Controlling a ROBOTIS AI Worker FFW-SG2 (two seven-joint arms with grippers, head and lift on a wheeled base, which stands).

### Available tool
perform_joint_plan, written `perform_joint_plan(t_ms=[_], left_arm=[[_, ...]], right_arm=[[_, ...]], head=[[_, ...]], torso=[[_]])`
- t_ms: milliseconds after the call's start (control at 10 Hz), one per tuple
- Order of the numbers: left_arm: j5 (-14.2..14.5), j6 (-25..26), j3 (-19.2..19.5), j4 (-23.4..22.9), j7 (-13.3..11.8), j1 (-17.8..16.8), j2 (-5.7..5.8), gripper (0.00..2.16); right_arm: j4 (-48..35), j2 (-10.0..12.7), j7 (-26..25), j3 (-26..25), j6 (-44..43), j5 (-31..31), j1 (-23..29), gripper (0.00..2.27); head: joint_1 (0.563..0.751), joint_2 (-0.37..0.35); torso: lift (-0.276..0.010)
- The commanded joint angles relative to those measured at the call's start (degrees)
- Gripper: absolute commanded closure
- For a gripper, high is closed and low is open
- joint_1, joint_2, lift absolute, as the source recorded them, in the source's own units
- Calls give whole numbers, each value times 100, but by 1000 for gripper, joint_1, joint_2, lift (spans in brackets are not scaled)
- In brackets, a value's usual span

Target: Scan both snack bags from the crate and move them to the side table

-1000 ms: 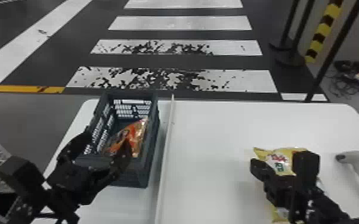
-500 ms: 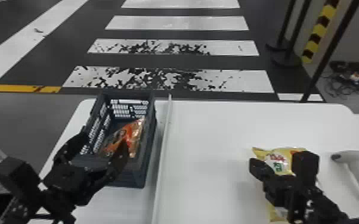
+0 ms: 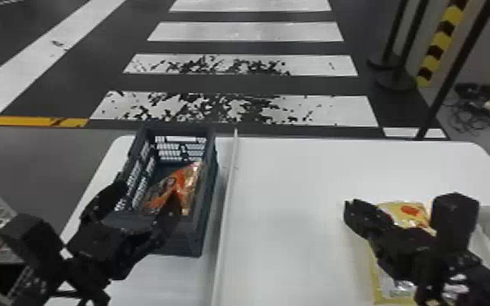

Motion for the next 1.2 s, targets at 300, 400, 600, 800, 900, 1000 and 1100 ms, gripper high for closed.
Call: perform_joint_plan(t_ms=[300,400,600,800,900,1000,1100], left_arm=[[9,0,-106,228,-21,-107,96,29],[35,0,-133,325,-21,-168,149,29],[61,-17,-185,545,-12,-291,201,29],[88,-35,-282,712,-21,-441,210,29],[105,-35,-291,764,-21,-493,210,29],[123,-35,-291,800,-29,-520,210,29],[140,-35,-291,826,-56,-537,219,29]], right_arm=[[-208,-218,317,-1375,636,-91,238,225],[161,-218,317,-1700,372,-143,211,225],[856,-306,326,-2272,56,-258,79,188],[1444,-491,343,-2430,-155,-205,-88,174],[1752,-535,405,-2430,-261,-161,-167,174],[2051,-561,466,-2412,-472,-73,-237,174],[2359,-570,580,-2368,-612,24,-334,174]], head=[[695,6],[695,-42],[695,-126],[695,-228],[695,-261],[695,-282],[695,-289]], torso=[[-95],[-95],[-95],[-95],[-95],[-95],[-95]])
